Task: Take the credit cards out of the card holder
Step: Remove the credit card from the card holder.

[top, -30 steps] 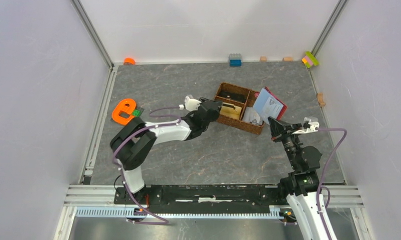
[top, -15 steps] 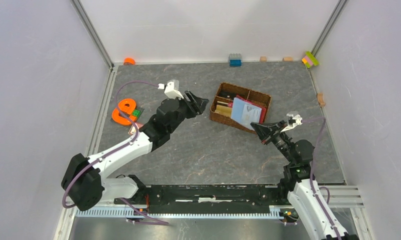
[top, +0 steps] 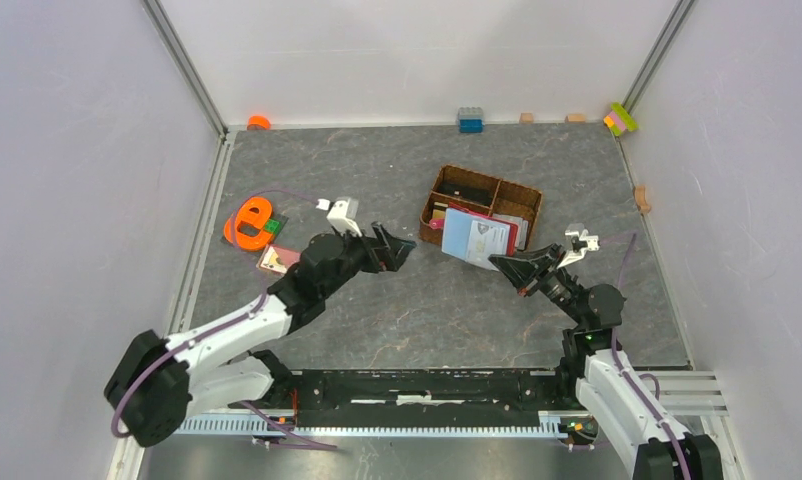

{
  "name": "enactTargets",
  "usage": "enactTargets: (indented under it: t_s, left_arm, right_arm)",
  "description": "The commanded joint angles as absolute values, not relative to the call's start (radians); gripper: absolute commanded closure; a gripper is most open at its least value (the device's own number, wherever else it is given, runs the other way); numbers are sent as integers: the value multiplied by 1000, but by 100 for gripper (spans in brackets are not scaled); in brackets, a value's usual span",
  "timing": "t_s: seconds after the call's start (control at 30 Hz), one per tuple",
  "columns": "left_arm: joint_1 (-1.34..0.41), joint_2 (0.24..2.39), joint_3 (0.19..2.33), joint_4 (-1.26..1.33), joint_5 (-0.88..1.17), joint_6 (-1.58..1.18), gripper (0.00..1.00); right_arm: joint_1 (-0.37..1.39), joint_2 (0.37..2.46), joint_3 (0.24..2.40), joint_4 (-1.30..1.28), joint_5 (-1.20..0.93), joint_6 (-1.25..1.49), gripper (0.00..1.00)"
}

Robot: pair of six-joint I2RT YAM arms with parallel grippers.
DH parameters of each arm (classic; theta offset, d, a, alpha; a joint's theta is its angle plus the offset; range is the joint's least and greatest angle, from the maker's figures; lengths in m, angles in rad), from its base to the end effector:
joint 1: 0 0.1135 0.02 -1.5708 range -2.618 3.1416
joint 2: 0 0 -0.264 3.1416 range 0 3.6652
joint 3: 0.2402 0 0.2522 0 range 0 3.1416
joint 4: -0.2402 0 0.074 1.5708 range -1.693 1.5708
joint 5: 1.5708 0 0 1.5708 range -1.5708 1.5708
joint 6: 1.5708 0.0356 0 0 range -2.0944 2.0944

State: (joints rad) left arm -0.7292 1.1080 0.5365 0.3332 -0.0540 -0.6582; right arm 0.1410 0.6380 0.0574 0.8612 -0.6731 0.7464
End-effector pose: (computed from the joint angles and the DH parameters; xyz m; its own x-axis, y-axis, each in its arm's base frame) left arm 0.1855 -0.1632 0.2418 -0.5223 -0.3524 -0.7765 0.3877 0.7129 -0.5843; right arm 0.1390 0.0421 0.2147 -0.2760 0.4971 -0.8226 -0.7022 0.4801 0.5257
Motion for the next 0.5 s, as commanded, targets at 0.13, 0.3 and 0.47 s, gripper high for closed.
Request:
enactTargets:
  t_s: [0.13,0.3,0.47]
  left_arm:
    - [-738,923,374,481,-127,-664,0]
    - [-734,915,334,524,-198,-717,0]
    - [-729,998,345,640,-50,-666,0]
  right_arm:
    - [152,707,39,1077,-704,852,100]
    - [161,734,37,1104,-704,866,100]
    - [169,762,35,1106,-701,860,100]
